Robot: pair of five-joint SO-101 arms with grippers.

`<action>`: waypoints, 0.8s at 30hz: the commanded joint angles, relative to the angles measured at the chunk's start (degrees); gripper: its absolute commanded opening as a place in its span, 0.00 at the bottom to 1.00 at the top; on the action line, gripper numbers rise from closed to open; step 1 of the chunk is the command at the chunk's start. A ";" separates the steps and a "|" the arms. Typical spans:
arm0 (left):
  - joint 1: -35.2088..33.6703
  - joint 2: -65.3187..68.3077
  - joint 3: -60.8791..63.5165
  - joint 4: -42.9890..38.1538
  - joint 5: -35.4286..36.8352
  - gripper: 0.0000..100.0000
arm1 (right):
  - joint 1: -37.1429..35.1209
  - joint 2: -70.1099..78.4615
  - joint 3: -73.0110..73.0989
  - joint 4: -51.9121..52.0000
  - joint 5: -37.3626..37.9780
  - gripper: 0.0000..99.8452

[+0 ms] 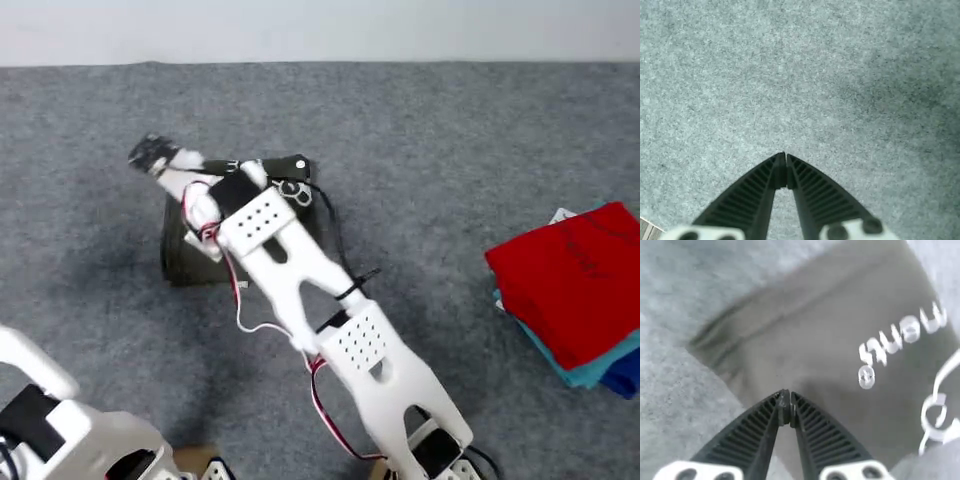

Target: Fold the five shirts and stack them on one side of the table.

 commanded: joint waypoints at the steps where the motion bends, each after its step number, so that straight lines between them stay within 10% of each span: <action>1: -0.18 -2.81 -1.19 -0.70 -0.44 0.01 | 3.91 -4.53 -2.73 2.68 -8.18 0.07; 9: -0.09 -2.81 -1.19 -0.70 -0.26 0.01 | 11.56 -1.45 -2.73 2.77 -24.88 0.29; 24: -0.18 -2.81 -1.10 -0.62 -0.26 0.01 | 11.74 10.86 -2.99 -2.24 -29.63 0.31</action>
